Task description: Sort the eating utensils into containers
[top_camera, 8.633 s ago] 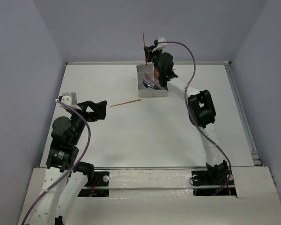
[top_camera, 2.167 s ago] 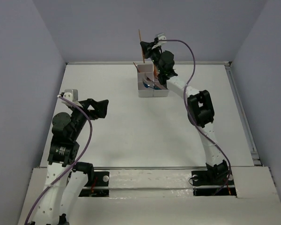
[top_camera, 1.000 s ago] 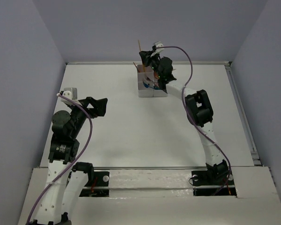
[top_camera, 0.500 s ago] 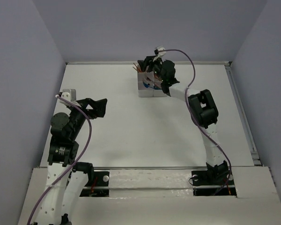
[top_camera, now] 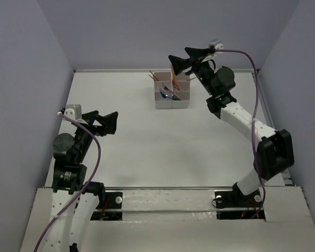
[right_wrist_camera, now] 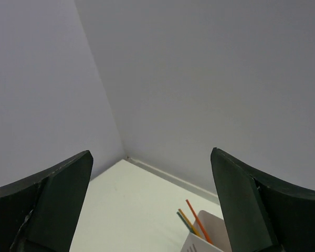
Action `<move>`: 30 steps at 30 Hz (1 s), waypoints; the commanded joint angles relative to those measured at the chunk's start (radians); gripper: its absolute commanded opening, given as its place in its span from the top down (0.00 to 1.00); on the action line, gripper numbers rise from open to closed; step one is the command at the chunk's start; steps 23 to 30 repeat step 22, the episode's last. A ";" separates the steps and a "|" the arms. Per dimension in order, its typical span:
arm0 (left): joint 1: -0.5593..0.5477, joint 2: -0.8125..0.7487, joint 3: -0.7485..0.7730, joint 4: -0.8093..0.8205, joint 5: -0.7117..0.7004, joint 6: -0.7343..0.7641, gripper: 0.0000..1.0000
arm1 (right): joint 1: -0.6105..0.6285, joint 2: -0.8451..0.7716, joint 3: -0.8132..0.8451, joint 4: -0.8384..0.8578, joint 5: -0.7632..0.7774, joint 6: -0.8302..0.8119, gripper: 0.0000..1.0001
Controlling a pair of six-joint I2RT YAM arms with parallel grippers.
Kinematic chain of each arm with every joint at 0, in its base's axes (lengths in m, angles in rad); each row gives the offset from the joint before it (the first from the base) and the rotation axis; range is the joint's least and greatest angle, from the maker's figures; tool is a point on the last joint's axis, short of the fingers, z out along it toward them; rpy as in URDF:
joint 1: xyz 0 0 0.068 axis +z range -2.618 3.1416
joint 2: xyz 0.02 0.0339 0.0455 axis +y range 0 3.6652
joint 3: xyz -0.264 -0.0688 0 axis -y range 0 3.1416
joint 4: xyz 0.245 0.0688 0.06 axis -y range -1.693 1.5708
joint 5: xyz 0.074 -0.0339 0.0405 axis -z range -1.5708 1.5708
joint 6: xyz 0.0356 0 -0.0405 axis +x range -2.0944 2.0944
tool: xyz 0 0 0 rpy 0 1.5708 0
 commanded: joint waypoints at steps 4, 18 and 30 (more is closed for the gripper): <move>0.006 -0.007 -0.019 0.077 0.017 0.013 0.01 | -0.004 -0.335 -0.181 -0.264 0.004 0.129 0.00; 0.006 -0.047 -0.034 0.156 0.066 -0.054 0.01 | -0.004 -1.010 -0.589 -0.655 0.193 0.142 0.00; 0.006 -0.042 -0.036 0.170 0.080 -0.080 0.01 | -0.004 -1.037 -0.586 -0.691 0.213 0.138 0.00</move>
